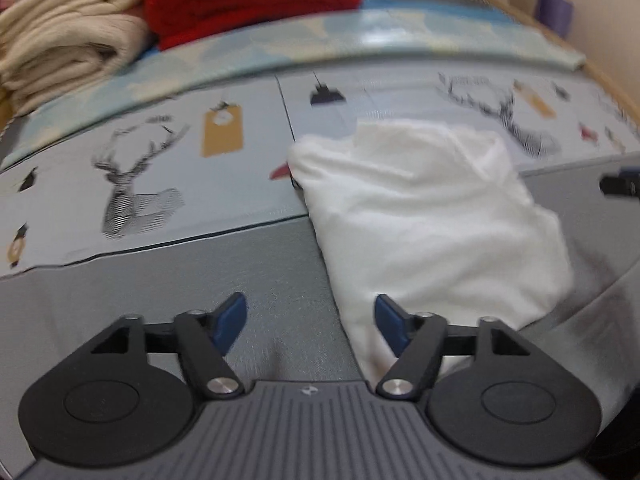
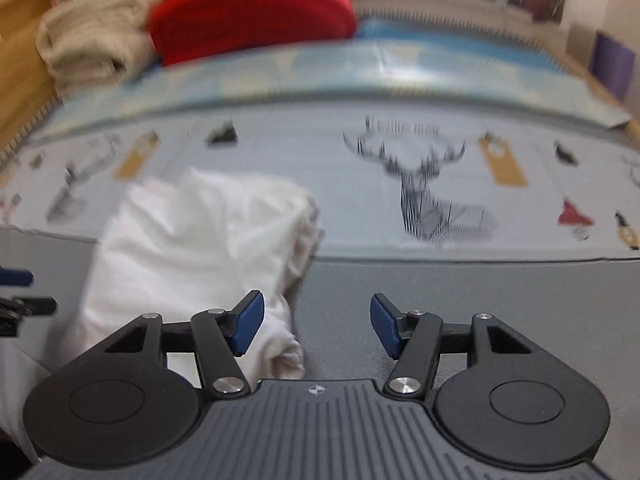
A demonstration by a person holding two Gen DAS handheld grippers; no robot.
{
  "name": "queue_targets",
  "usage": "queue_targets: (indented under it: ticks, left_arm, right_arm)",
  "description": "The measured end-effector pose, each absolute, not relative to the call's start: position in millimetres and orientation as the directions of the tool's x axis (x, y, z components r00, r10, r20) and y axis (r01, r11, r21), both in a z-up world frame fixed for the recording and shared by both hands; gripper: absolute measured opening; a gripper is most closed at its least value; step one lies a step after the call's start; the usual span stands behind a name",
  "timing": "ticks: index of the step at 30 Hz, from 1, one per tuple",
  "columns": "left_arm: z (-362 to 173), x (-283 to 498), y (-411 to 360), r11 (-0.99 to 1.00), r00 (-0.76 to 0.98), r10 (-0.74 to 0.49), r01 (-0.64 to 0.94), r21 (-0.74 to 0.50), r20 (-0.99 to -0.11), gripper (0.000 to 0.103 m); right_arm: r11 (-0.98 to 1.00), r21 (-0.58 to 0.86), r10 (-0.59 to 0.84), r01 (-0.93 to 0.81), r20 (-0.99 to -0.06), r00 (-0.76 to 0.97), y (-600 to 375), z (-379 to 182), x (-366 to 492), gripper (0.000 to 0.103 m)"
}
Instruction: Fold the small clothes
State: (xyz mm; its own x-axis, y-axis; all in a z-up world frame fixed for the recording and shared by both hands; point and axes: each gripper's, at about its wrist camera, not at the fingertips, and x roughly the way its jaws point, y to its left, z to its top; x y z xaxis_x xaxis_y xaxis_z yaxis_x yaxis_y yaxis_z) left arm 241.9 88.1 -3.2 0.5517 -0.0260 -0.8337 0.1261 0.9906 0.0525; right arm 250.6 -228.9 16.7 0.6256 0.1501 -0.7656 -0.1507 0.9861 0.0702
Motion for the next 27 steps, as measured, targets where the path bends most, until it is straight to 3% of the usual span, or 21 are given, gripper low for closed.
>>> queue_targets:
  ticks: [3, 8, 16, 21, 27]
  left_arm:
    - [18.9, 209.2, 85.5, 0.996, 0.618, -0.023, 0.078, 0.032, -0.786, 0.083]
    - [46.4, 154.1, 66.9, 0.997, 0.730, 0.037, 0.017, 0.072, -0.682, 0.089]
    - [37.8, 101.7, 39.1, 1.000, 0.738, -0.015, 0.011, -0.010, -0.674, 0.103]
    - [14.4, 91.7, 41.8, 0.993, 0.679, 0.006, -0.089, -0.074, -0.734, 0.103]
    - [1.7, 103.0, 41.9, 0.996, 0.658, 0.028, -0.080, -0.033, -0.753, 0.103]
  right_arm:
    - [0.984, 0.068, 0.163, -0.163, -0.706, 0.690, -226.1, 39.3, 220.2, 0.065]
    - [0.978, 0.044, 0.191, -0.203, -0.570, 0.799, -225.5, 59.9, 154.5, 0.088]
    - [0.980, 0.085, 0.197, -0.181, -0.543, 0.816, -216.8, 51.9, 87.1, 0.091]
    - [0.977, 0.115, 0.215, -0.182, -0.554, 0.804, -204.1, 46.2, 73.5, 0.090]
    - [0.978, 0.082, 0.204, -0.192, -0.559, 0.804, -194.2, 37.9, 81.9, 0.087]
